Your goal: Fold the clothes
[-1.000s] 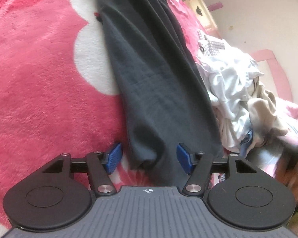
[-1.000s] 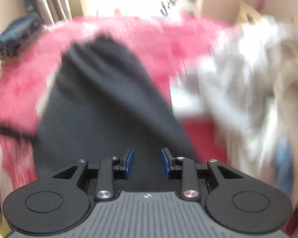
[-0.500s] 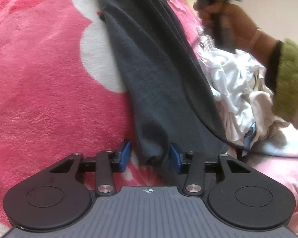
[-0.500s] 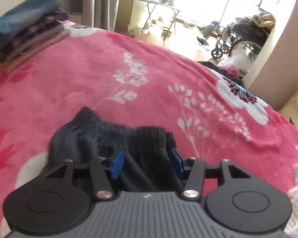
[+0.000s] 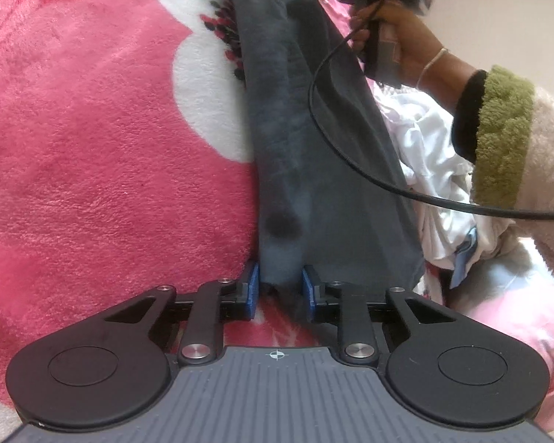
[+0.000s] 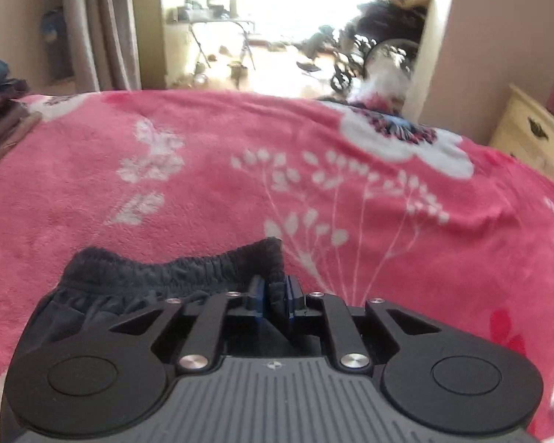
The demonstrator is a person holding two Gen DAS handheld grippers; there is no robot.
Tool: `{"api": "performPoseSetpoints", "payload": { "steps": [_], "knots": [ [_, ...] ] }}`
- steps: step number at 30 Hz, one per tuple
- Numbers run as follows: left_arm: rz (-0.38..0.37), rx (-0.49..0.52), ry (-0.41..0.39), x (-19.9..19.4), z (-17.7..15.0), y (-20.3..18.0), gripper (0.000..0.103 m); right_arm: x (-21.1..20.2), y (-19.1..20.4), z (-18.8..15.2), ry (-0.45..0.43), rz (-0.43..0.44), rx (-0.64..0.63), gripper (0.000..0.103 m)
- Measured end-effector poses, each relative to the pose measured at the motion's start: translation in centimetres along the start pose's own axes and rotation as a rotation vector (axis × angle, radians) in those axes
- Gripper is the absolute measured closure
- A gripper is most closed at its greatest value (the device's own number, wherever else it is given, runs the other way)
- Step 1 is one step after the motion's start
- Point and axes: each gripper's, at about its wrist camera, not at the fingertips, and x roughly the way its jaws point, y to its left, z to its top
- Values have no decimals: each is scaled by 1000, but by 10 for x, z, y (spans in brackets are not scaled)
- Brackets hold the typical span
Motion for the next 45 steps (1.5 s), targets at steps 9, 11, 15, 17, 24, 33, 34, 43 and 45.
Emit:
{"api": "performPoseSetpoints", "payload": {
  "steps": [9, 11, 15, 17, 24, 33, 34, 43, 45],
  "knots": [
    [-69, -50, 28, -3, 8, 9, 68, -183, -31, -18, 60, -80, -187, 49],
    [-61, -56, 34, -2, 9, 6, 66, -245, -37, -47, 53, -62, -208, 47],
    [-38, -68, 49, -1, 13, 0, 66, -332, -16, -142, 60, 7, -250, 44],
    [-24, -85, 58, 4, 14, -1, 67, -349, 9, -191, 58, 64, -264, 44],
    [43, -126, 71, 10, 16, -10, 73, -334, 89, -303, 35, 112, -418, 44],
    [83, -169, 72, 9, 18, -8, 80, -305, 108, -343, 78, 117, -532, 53],
    [87, -171, 71, 8, 18, -7, 84, -305, 106, -345, 77, 120, -521, 55],
    [50, -166, 52, -3, 28, -24, 90, -318, 59, -328, 45, 198, -139, 99],
    [35, -148, 53, 0, 34, -32, 90, -317, 36, -324, 39, 256, 26, 99]
  ]
}}
